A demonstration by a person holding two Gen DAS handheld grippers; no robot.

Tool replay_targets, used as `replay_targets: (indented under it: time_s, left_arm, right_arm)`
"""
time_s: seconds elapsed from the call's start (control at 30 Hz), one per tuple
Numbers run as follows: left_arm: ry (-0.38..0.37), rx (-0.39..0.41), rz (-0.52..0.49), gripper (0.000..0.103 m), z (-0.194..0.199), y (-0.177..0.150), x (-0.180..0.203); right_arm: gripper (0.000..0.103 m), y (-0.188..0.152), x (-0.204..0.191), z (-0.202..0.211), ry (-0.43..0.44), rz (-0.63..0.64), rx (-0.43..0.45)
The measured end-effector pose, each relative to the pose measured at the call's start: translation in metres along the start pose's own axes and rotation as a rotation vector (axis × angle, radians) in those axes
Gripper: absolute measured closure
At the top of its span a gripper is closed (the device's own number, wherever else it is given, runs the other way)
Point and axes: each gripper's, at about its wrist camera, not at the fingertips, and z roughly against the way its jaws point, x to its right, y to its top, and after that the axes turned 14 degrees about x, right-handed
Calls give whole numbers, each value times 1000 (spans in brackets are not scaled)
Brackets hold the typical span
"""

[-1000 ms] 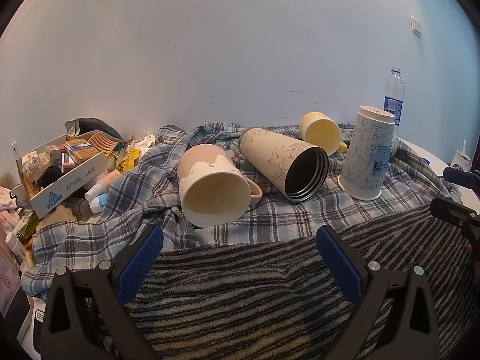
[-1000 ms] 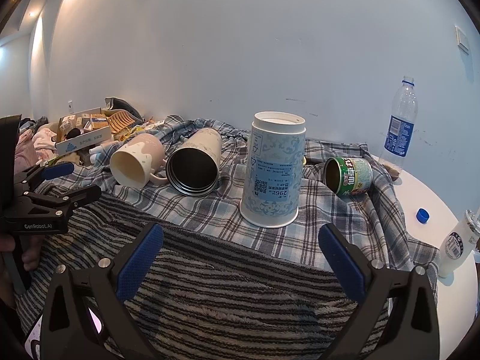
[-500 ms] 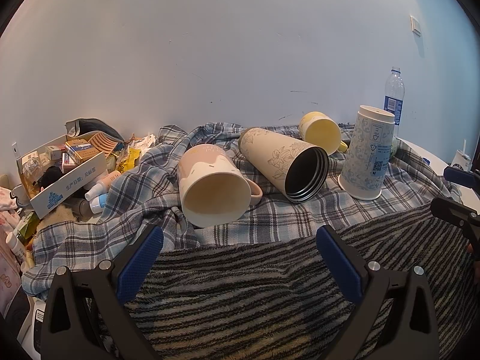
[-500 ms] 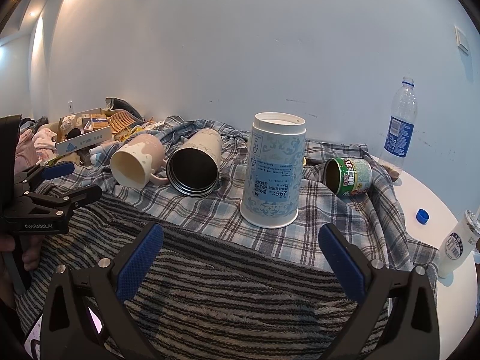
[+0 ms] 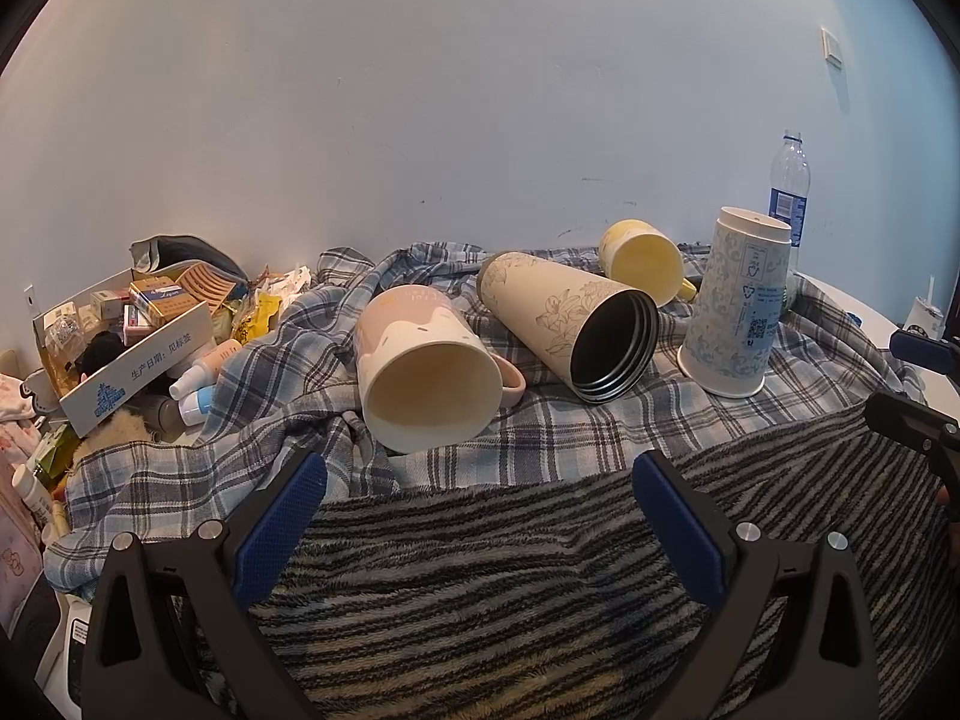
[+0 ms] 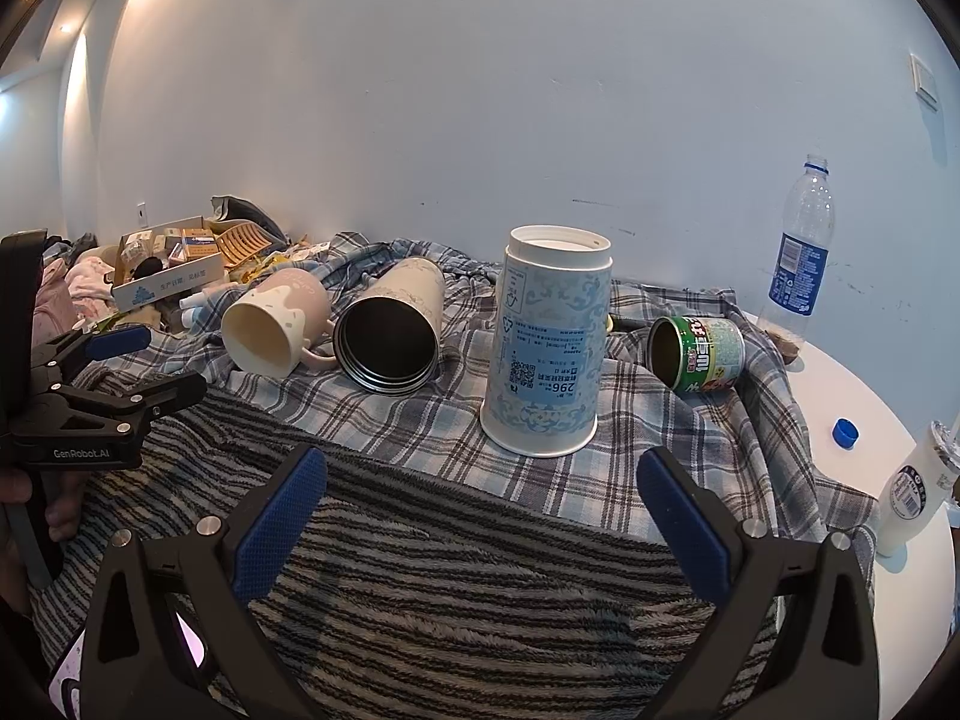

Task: Flip cup upside down

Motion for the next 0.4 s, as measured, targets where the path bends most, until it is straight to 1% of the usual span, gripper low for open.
replay_targets:
  time_s: [0.4]
  left_arm:
    - [-2, -2, -1, 0, 0, 0, 0]
  right_arm:
    - [0, 0, 0, 0, 0, 1, 3]
